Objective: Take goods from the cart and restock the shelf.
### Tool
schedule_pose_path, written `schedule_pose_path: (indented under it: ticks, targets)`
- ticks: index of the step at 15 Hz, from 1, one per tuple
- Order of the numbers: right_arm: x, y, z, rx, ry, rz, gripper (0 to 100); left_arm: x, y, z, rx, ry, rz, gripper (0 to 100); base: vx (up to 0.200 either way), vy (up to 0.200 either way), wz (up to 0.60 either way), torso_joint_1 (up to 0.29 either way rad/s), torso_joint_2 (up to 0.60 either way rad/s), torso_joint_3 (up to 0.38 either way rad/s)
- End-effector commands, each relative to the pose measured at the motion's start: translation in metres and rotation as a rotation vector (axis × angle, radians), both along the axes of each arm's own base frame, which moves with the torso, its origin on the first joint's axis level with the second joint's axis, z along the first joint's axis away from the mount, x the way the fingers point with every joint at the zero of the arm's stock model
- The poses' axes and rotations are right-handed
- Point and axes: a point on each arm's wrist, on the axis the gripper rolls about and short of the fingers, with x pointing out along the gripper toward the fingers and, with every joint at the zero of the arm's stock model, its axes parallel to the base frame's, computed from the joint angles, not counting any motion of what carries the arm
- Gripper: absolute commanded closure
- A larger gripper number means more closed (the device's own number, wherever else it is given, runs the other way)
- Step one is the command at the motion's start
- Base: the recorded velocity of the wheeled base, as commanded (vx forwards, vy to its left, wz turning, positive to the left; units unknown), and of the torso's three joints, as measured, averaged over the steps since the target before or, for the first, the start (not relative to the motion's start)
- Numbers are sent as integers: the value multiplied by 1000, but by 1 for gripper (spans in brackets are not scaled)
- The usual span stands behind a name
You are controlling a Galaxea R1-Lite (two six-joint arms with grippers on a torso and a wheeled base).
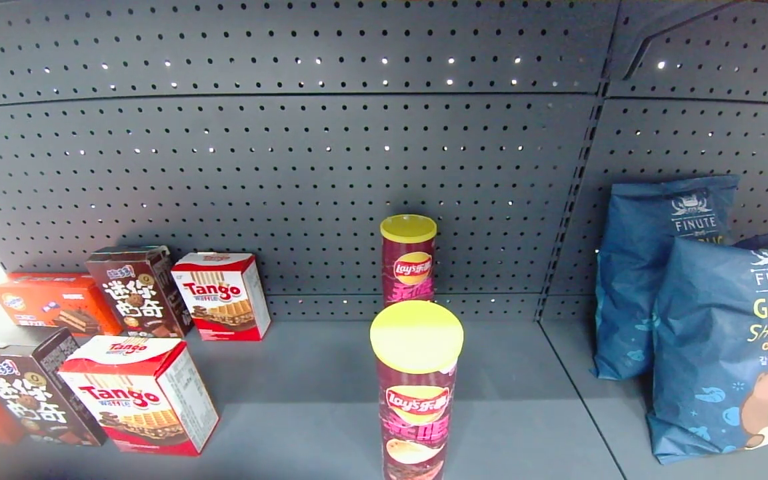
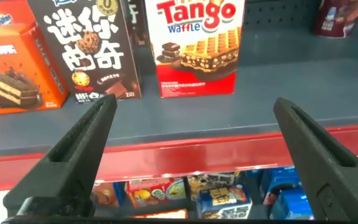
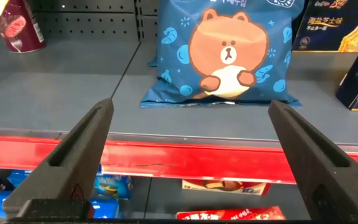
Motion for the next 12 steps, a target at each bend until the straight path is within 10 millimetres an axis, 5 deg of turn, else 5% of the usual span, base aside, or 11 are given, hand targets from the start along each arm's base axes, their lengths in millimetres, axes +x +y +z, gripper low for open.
schedule_pose_path:
  ticks: [1,12]
  targets:
    - [0,0,0,0,-1,1,0,-2,0,0,-1,-20,-3,0,0,0,0,0,0,0]
    - [0,0,0,0,-1,1,0,-2,0,0,-7,-20,0,0,-18,18,0,2,1,0]
